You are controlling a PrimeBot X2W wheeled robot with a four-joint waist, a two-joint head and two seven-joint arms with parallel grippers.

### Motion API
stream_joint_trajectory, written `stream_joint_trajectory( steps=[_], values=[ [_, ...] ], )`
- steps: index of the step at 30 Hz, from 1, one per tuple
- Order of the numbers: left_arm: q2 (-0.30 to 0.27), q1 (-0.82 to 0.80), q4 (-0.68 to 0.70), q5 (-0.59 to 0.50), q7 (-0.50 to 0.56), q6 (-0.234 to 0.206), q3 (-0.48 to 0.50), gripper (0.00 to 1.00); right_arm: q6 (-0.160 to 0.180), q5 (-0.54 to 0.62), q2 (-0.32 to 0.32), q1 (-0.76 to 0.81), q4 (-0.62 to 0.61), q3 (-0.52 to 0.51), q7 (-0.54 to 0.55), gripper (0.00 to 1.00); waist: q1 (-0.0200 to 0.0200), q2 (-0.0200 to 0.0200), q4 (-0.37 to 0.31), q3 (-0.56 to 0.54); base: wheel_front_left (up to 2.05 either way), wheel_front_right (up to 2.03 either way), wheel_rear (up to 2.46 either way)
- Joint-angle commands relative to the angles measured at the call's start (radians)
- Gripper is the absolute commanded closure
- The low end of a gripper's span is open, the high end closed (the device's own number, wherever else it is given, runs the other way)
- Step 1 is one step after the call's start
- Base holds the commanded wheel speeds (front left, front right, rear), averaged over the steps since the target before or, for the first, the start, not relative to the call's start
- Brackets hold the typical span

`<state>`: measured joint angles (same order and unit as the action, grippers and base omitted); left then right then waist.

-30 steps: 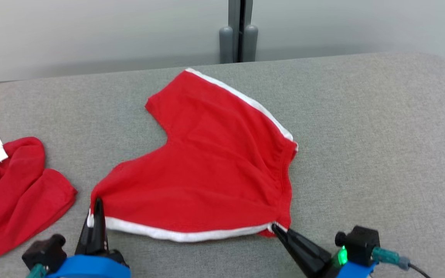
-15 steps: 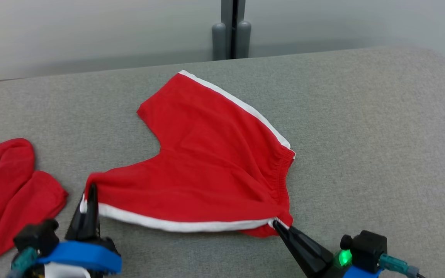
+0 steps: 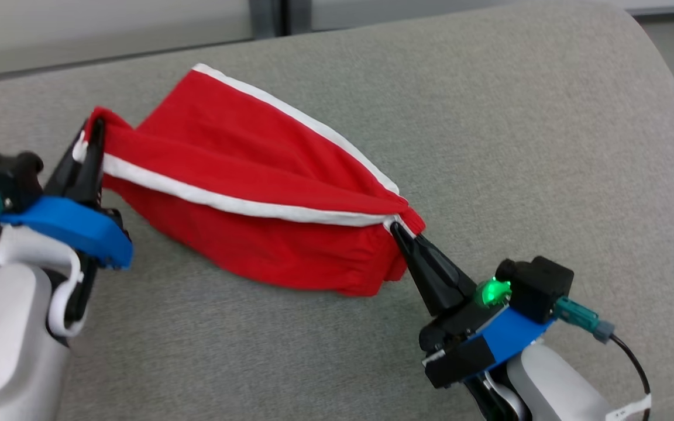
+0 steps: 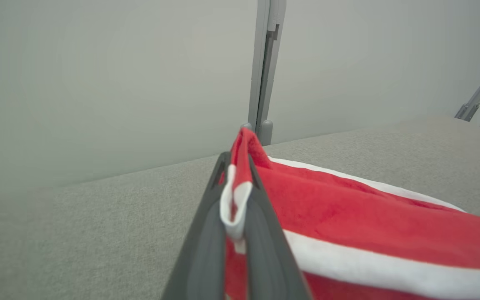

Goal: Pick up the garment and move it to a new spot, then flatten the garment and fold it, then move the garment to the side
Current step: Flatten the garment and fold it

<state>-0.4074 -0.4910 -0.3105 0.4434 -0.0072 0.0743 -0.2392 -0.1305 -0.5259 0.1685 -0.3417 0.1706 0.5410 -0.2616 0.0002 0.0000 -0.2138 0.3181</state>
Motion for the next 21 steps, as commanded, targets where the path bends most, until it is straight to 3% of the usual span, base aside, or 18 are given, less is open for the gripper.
stream_joint_trajectory(
  steps=[1,9,15,16,17,18,21],
  values=[
    [-0.011,-0.040,-0.015,-0.006,0.011,0.007,-0.005,1.00,0.000,0.010,-0.015,-0.022,0.012,-0.010,-0.005,1.00,-0.0002,0.0000,-0.044,0.045,0.00,0.00,0.00],
    [-0.055,-0.232,-0.162,-0.030,0.057,0.038,-0.050,1.00,0.000,0.048,-0.095,-0.111,0.085,-0.046,-0.005,1.00,-0.0002,0.0000,-0.109,0.122,0.00,0.00,0.00],
    [-0.057,-0.343,-0.287,-0.044,0.053,0.048,-0.088,1.00,0.000,0.047,-0.115,-0.156,0.130,-0.043,-0.005,1.00,-0.0002,0.0000,-0.136,0.158,0.00,0.00,0.00],
    [-0.057,-0.360,-0.307,-0.044,0.045,0.047,-0.089,1.00,0.000,0.042,-0.117,-0.165,0.133,-0.039,-0.005,0.85,-0.0002,0.0000,-0.140,0.163,0.00,0.00,0.00],
    [-0.054,-0.377,-0.325,-0.043,0.035,0.049,-0.091,0.33,0.000,0.038,-0.118,-0.171,0.135,-0.032,-0.005,0.12,-0.0002,0.0000,-0.142,0.166,0.00,0.00,0.00],
    [-0.054,-0.389,-0.344,-0.047,0.027,0.049,-0.095,0.00,0.000,0.027,-0.119,-0.174,0.130,-0.023,-0.005,0.00,-0.0002,0.0000,-0.146,0.169,0.00,0.00,0.00],
    [-0.050,-0.425,-0.398,-0.044,-0.027,0.052,-0.104,0.00,0.000,0.045,-0.118,-0.175,0.114,-0.019,-0.005,0.00,-0.0002,0.0000,-0.151,0.168,0.00,0.00,0.00]
  ],
)
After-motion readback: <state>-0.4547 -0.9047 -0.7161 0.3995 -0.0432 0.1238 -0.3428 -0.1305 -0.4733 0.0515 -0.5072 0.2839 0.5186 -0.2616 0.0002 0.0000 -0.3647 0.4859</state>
